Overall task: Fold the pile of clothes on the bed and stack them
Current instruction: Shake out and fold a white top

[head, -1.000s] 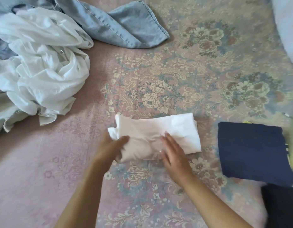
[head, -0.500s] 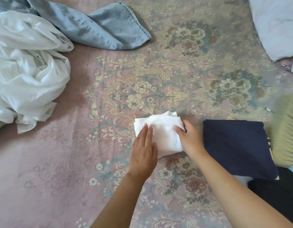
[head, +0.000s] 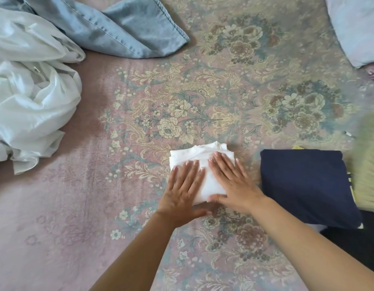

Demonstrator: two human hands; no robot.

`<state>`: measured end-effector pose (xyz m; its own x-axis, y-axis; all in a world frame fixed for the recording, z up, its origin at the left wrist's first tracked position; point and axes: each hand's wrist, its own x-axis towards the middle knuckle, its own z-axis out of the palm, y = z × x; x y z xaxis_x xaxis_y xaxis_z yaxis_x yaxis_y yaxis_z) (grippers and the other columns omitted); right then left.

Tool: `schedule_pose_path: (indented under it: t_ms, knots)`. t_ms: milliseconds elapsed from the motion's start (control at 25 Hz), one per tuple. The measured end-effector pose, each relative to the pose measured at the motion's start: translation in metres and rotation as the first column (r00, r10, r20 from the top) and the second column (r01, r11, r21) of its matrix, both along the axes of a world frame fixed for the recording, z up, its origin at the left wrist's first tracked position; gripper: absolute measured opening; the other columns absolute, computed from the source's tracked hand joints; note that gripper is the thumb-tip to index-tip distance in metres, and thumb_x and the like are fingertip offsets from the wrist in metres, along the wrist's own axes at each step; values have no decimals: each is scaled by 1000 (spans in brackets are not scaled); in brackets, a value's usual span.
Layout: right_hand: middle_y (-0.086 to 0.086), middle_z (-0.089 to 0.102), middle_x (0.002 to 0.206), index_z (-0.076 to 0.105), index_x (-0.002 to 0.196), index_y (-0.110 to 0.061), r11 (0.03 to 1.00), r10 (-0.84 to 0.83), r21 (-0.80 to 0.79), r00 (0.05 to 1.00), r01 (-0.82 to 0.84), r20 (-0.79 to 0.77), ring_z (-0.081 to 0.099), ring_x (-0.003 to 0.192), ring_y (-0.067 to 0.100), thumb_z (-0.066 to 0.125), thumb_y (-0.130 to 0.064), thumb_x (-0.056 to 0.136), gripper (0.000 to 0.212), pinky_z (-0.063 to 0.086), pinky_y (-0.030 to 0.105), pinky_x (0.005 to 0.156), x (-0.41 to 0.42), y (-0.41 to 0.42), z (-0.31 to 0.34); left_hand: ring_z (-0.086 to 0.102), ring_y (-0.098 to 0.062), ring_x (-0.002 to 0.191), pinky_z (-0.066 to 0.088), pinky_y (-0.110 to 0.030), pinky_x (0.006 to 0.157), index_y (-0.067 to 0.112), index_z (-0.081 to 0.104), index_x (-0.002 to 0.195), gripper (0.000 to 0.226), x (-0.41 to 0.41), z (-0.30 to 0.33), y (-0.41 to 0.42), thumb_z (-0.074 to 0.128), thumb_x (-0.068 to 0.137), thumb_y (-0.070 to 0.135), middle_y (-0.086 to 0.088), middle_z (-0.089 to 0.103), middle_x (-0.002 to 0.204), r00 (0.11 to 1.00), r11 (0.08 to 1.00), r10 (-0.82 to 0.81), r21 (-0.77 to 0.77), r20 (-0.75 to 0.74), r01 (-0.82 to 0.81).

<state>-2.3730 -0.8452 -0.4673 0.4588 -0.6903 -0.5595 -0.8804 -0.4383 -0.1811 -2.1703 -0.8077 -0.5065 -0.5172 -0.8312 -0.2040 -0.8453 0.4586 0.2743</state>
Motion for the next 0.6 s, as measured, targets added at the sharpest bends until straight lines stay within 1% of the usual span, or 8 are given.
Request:
schedule_pose_path:
  t_ms: [40,120,240,280,320,400,480,600]
  knots:
    - [-2,-46,145,-45,133,-25,999,50,11,997,-50,-53,-46,130,13,1,-88,68,102,-31,39,106,-2,-2,-3,14,-33,145,9,-53,114,10,5,153,111,3,-6,-2,34,74,83,-17,18,157,999,1000,-28,-2,28,28]
    - [-1,-49,143,-50,128,-24,995,91,50,987,-85,-130,-49,128,17,33,-85,72,117,-32,44,105,-1,-10,-9,12,-32,145,4,-50,115,13,-2,153,124,7,-10,-8,48,63,83,-15,15,157,997,999,-31,19,65,30]
    - [0,-53,138,-50,127,-22,997,55,70,980,-43,-193,-46,129,20,64,-57,78,129,-26,49,106,6,-17,-5,-14,-31,145,-9,-48,116,15,-21,147,124,0,0,-22,56,70,75,-11,-14,156,985,998,-62,22,158,59]
    - [4,-44,145,-43,135,-18,999,39,-13,986,-42,-161,-39,135,23,65,-42,81,123,-20,50,108,8,-13,-4,-9,-32,145,-1,-51,118,12,-15,147,120,-2,10,-21,61,73,69,-13,-8,157,985,998,-60,8,162,59]
    - [12,-25,155,-28,144,-11,986,38,-154,992,-56,-118,-24,142,27,62,-28,83,110,-10,52,113,7,-6,-2,10,-34,145,17,-53,116,9,1,147,112,-3,16,-16,69,72,57,-16,11,157,984,996,-77,-35,159,83]
    - [20,25,153,10,145,0,936,86,-336,994,-102,-63,14,142,33,56,-13,80,81,16,51,116,4,8,-3,45,-35,131,45,-52,99,6,29,141,85,-1,17,-7,70,68,23,-16,44,144,973,976,-166,-117,160,185]
    - [22,46,140,29,138,2,934,138,-331,990,-135,-16,39,132,37,70,-10,69,81,35,47,108,-1,9,-6,56,-36,120,52,-51,88,7,36,136,68,1,19,-10,59,72,9,-16,55,134,954,940,-231,-210,190,270]
    - [22,62,120,46,122,1,929,115,-363,988,-70,103,63,108,35,89,-3,42,91,54,43,87,-10,-10,6,63,-36,109,54,-50,83,5,42,129,60,-8,37,-26,60,72,9,-18,64,121,966,919,-229,-301,124,256]
